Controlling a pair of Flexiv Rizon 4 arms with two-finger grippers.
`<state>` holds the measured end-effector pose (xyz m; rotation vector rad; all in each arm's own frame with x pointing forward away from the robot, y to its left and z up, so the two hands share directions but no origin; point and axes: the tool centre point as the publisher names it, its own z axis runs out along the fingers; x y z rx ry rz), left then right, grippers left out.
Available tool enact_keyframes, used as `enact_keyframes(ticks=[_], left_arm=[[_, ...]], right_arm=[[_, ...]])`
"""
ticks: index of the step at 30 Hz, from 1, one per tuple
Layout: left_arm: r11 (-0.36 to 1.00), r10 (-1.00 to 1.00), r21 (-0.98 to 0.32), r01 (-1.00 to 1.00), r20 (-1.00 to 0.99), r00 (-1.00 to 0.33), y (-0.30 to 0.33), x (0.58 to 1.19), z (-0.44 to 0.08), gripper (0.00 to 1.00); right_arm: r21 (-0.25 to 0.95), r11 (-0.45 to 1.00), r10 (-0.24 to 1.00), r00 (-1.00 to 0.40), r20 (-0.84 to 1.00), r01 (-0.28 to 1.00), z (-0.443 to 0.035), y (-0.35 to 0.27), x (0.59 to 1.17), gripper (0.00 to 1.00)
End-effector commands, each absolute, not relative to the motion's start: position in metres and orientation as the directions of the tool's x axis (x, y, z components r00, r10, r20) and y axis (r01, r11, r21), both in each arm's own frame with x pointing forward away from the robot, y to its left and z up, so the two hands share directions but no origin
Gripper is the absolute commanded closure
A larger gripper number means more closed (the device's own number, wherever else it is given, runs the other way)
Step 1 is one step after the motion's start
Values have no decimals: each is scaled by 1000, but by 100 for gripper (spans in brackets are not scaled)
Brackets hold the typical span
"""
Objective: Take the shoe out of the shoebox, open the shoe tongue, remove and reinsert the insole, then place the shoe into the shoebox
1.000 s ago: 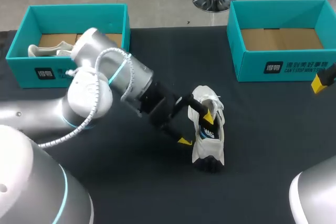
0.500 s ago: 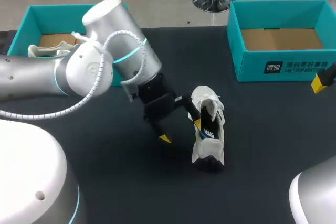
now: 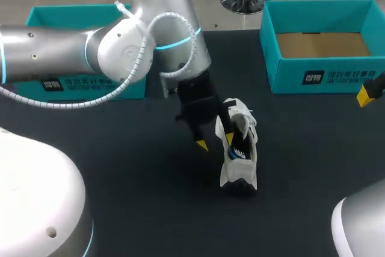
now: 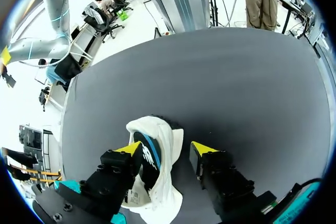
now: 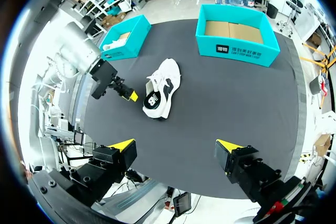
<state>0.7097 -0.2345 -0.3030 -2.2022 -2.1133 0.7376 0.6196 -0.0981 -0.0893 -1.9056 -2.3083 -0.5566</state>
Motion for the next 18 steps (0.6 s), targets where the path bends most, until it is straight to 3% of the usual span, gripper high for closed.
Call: enact_keyframes(ticks=[1,18], left_arm=[[-98,968,-344,934,-251,9,-250,715,-317,100],[-57,984,-361,931,-177,-8,-271,712,-356,100]], right_arm=[[208,153,930,-212,301,966,-87,-97,623,0],[208,153,930,-212,301,966,-87,-97,623,0]])
